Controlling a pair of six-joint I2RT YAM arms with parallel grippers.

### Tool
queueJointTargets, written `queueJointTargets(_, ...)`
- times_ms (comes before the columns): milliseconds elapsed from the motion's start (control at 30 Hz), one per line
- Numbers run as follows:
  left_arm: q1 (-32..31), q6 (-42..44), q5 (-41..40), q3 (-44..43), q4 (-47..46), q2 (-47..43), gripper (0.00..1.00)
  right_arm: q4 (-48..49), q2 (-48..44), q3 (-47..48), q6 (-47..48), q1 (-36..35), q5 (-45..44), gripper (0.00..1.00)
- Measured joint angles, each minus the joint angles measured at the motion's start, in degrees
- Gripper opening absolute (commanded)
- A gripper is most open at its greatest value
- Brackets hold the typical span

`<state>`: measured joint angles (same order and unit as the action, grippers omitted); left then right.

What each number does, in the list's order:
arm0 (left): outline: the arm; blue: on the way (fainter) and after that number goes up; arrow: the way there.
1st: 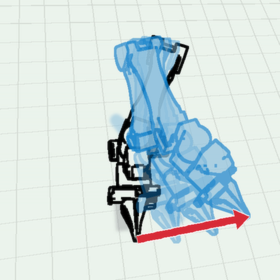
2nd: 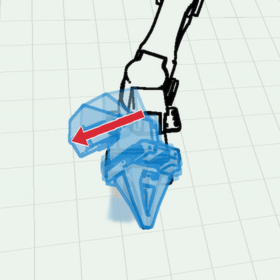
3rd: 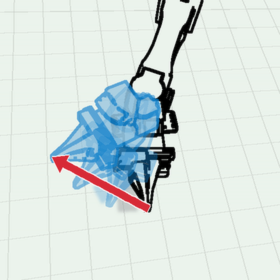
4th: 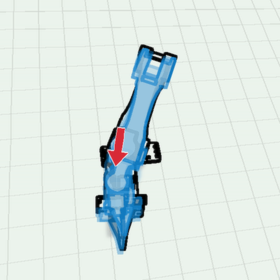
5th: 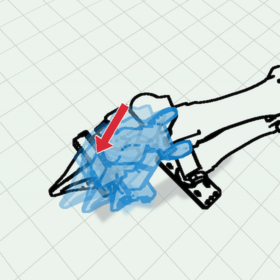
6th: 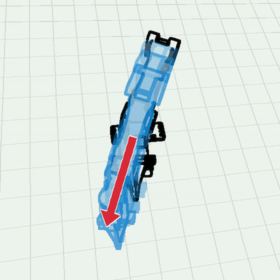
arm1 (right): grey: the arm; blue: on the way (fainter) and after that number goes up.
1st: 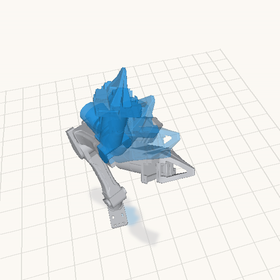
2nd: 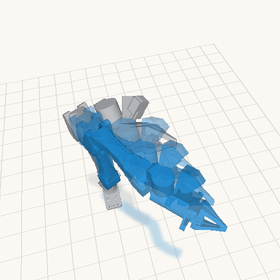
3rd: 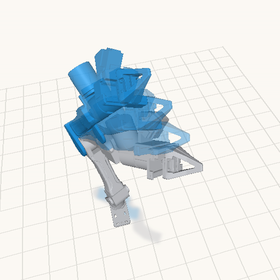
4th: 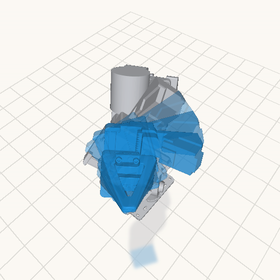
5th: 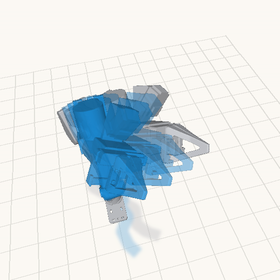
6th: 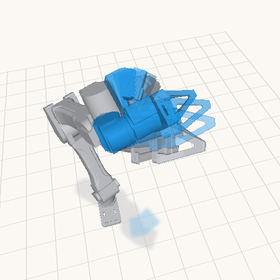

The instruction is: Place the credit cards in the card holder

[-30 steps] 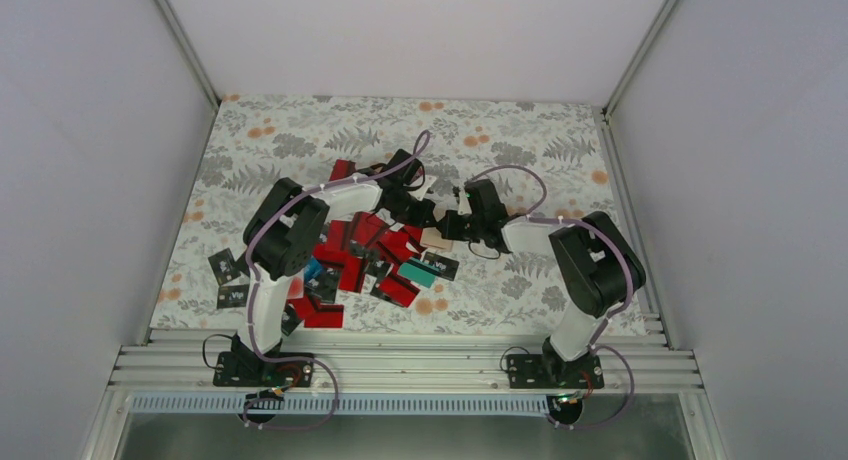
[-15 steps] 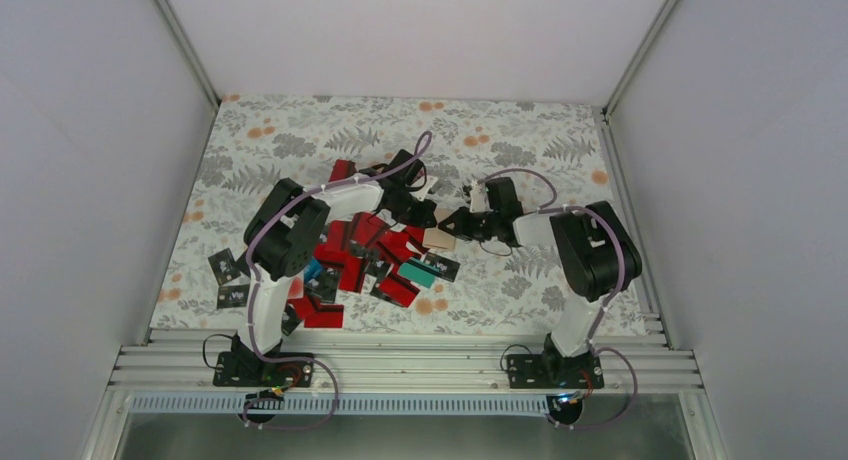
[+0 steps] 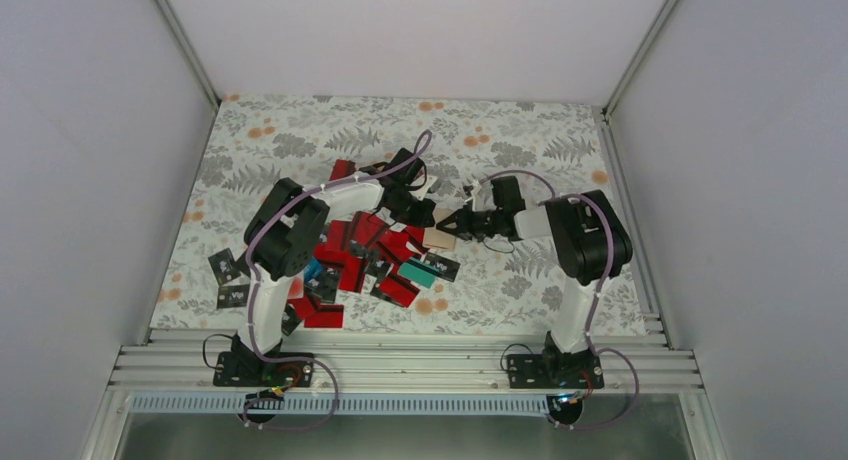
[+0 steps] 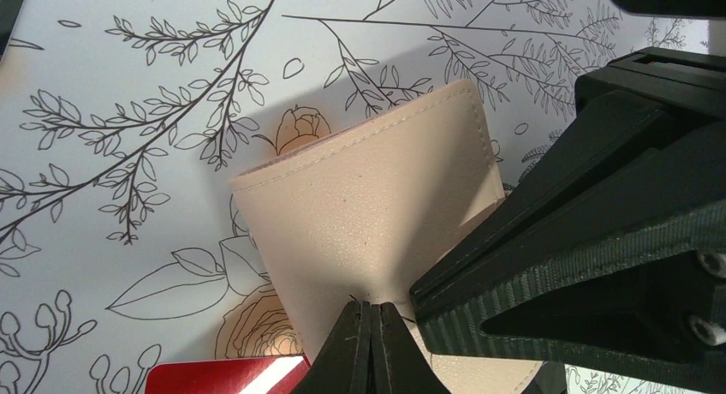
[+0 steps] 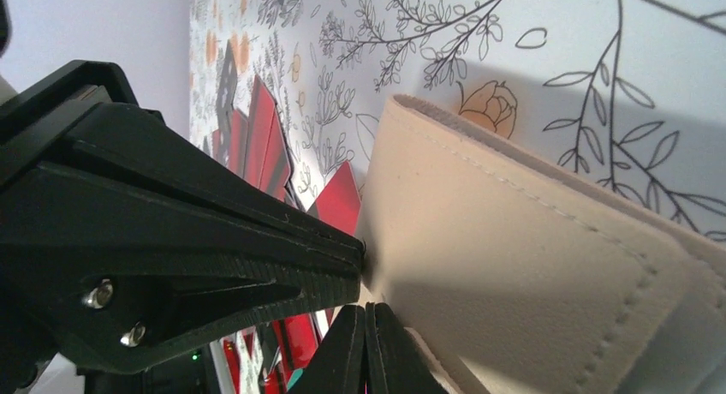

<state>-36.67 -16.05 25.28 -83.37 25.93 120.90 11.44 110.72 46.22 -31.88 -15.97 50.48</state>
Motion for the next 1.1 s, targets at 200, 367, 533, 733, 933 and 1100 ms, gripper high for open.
queueJointTargets(200,0.0,0.0,-0.02,-0.09,0.07,0.0,0.03,-0.92,0.63,0.61,1.4,1.07,4.28,0.21)
queueJointTargets(367,0.0,0.17,-0.37,-0.09,-0.09,0.04,0.02,-7.43,-3.67,1.01,3.21,1.55,1.95,0.34)
queueJointTargets(533,0.0,0.24,-1.29,-0.09,-0.11,1.01,0.02,-16.9,-8.31,1.44,4.74,1.97,-2.38,0.4)
queueJointTargets(733,-0.17,0.42,-1.38,-0.28,-0.37,1.53,0.02,-25.35,-11.76,2.45,5.66,1.95,-5.03,0.46)
queueJointTargets(933,-0.26,0.44,-1.42,-1.07,-0.46,1.55,0.02,-30.47,-14.84,4.13,6.25,1.92,-8.85,0.46)
queueJointTargets(1100,-0.26,0.59,-1.51,-1.6,-0.48,1.55,0.02,-33.33,-17.75,5.16,6.78,1.9,-13.81,0.43)
